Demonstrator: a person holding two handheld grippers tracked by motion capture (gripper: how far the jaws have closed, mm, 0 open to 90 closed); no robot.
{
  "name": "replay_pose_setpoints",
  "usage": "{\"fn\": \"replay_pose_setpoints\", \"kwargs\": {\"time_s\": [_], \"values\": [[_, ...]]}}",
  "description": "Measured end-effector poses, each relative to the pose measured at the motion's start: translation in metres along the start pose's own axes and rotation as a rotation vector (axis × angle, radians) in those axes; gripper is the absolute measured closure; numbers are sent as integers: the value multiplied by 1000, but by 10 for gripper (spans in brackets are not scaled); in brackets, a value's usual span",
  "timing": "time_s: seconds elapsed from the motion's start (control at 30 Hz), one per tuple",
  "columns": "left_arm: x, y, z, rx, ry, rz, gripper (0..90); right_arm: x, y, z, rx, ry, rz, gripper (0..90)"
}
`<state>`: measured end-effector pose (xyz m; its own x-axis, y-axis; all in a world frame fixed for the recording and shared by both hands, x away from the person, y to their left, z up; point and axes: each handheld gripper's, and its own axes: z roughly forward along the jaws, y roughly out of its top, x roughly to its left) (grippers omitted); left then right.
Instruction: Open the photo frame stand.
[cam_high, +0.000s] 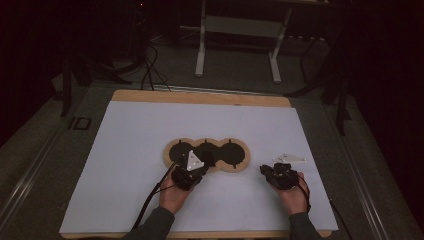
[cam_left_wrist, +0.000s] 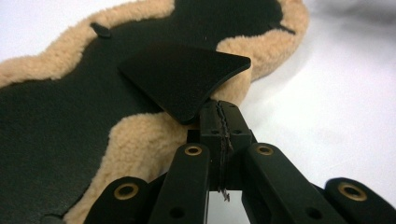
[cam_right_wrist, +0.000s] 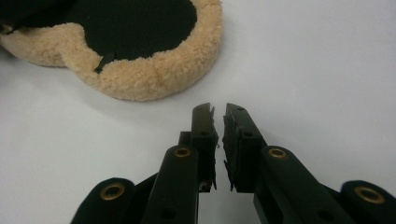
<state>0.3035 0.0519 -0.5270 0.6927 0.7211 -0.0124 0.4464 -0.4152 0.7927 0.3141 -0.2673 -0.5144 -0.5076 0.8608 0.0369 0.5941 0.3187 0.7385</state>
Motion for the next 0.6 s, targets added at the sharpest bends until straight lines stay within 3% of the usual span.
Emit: {"fn": "replay_pose_setpoints", "kwargs": {"time_s": [0.23,0.4,0.53,0.6], "values": [[7,14,-7,-31,21,-23,899,0,0,1,5,-1,-2,822],[11,16,-9,-10,28,-24,898,0,0,1,3,1,1,822],[9,15,-10,3,8,-2,856,0,0,1,8,0,0,810],[6,15,-13,-1,-23,21,815,0,-1,1,5,-1,1,805]]}}
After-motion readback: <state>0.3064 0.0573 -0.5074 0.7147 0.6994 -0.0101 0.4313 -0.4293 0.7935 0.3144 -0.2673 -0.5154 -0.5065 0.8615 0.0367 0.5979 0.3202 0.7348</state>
